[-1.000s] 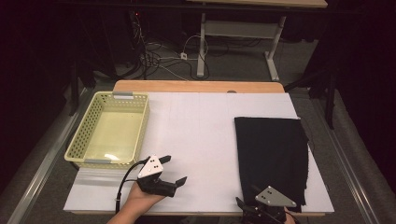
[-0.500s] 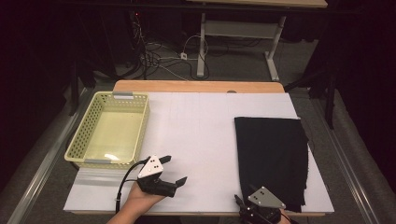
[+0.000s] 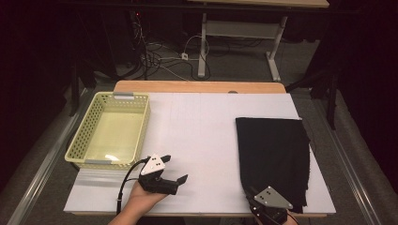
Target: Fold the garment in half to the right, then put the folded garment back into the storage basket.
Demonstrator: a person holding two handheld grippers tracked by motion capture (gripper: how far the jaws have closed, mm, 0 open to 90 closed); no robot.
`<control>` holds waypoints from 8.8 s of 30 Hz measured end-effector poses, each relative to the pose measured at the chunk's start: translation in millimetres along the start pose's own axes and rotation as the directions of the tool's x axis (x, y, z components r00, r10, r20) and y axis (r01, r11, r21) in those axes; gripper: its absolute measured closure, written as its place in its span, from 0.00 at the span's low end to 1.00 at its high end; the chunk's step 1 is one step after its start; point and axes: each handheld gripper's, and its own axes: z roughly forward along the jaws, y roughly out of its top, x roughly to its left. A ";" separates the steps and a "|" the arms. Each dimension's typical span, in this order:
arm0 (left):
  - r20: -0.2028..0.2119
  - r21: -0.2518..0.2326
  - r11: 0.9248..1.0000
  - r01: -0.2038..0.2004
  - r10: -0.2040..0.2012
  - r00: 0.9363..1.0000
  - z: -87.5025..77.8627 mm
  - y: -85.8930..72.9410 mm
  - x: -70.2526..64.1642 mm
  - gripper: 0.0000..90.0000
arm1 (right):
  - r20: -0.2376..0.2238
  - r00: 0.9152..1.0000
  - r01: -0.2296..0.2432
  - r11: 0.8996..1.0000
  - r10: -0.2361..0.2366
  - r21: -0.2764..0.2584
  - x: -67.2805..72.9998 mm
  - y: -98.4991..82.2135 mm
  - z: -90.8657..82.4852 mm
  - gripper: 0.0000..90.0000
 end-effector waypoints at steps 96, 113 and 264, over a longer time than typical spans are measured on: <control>-0.177 0.156 0.975 0.157 -0.129 0.976 82.8 77.3 59.8 0.85 | -0.239 0.953 0.148 0.975 -0.184 -0.164 117.3 81.8 52.4 0.86; -0.227 0.177 0.967 0.185 -0.142 0.963 73.5 64.4 70.5 0.85 | -0.281 0.940 0.154 0.977 -0.191 -0.147 140.3 85.9 67.8 0.84; -0.041 0.318 0.925 0.209 -0.207 0.977 -58.9 -26.2 9.0 0.45 | -0.144 0.989 -0.080 0.957 0.041 -0.278 -30.8 49.7 42.1 0.04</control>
